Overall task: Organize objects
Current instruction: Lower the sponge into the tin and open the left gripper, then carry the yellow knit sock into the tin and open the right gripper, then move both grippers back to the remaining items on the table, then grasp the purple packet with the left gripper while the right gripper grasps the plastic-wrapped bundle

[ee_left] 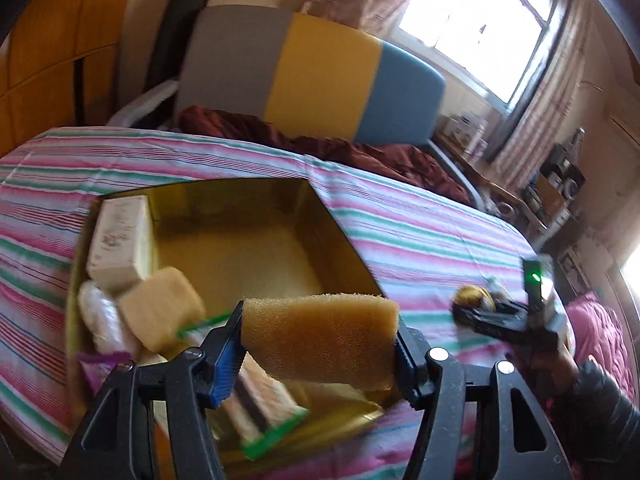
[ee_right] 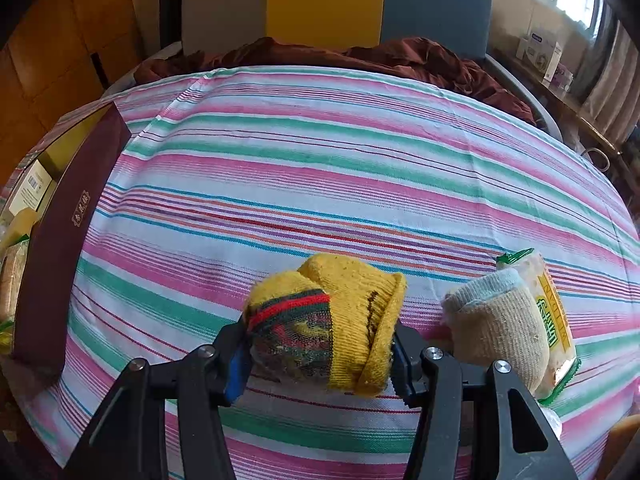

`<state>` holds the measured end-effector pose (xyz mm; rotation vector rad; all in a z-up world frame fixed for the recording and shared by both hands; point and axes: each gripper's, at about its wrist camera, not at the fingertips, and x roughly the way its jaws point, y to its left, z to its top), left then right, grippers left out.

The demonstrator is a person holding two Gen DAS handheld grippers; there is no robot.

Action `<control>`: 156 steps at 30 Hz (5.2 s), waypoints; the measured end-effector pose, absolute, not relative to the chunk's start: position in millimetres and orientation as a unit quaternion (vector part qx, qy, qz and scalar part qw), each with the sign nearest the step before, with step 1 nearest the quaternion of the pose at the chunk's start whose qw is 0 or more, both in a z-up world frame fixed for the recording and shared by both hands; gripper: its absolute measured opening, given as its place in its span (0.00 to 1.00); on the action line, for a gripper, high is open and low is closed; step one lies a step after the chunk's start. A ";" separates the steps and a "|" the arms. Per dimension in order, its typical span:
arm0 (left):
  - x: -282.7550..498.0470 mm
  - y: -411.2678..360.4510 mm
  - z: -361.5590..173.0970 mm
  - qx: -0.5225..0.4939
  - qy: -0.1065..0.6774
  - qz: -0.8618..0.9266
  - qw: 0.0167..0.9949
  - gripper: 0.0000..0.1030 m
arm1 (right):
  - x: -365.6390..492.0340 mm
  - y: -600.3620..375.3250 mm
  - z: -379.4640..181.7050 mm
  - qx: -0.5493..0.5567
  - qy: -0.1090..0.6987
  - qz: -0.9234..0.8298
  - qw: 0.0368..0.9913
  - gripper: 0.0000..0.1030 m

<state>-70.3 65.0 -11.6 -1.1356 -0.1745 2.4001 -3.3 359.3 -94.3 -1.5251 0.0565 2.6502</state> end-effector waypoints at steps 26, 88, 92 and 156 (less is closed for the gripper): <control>-166.8 14.5 -44.4 -0.439 -0.041 0.891 0.111 0.81 | -5.5 356.6 -96.8 -0.499 0.022 0.865 0.043 0.57; -49.3 -50.0 -43.7 -0.431 -0.111 0.889 0.109 0.64 | -96.1 86.1 -52.2 -0.477 0.057 0.856 -0.192 0.80; -44.8 -42.2 -37.0 -0.423 -0.098 0.894 0.114 0.64 | -82.7 101.2 -40.5 -0.463 0.055 0.866 -0.181 0.80; 39.2 418.6 -68.8 -0.475 0.146 0.671 0.551 0.53 | 169.0 544.8 -24.8 -0.238 0.452 0.821 0.253 0.92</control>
